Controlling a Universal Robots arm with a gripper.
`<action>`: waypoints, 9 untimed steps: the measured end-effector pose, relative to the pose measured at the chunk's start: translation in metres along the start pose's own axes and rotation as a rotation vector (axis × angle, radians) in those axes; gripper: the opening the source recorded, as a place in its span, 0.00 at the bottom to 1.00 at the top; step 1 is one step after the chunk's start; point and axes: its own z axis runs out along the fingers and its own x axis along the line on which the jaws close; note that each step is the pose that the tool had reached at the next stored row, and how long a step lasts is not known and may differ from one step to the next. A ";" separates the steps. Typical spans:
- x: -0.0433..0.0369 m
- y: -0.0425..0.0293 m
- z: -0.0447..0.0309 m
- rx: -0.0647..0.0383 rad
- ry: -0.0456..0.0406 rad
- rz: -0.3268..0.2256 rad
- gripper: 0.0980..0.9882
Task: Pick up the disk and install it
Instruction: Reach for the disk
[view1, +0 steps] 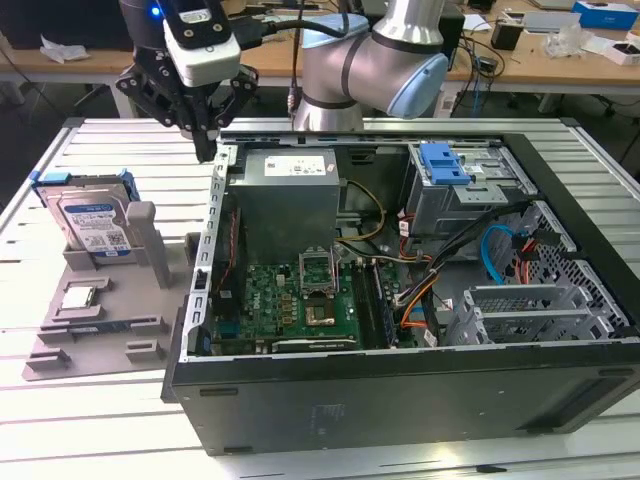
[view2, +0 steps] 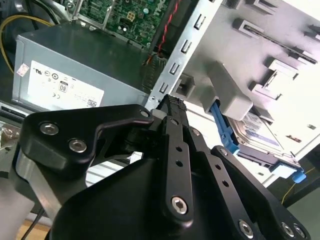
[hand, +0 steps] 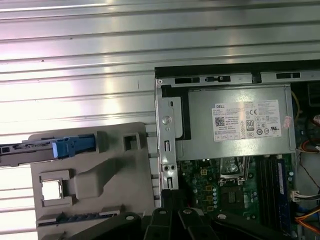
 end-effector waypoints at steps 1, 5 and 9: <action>0.0017 -0.0001 -0.0001 0.000 0.0001 0.000 0.01; 0.0135 -0.0010 -0.0004 0.000 0.0000 0.000 0.01; 0.0210 -0.0016 -0.0006 0.000 0.0000 0.000 0.01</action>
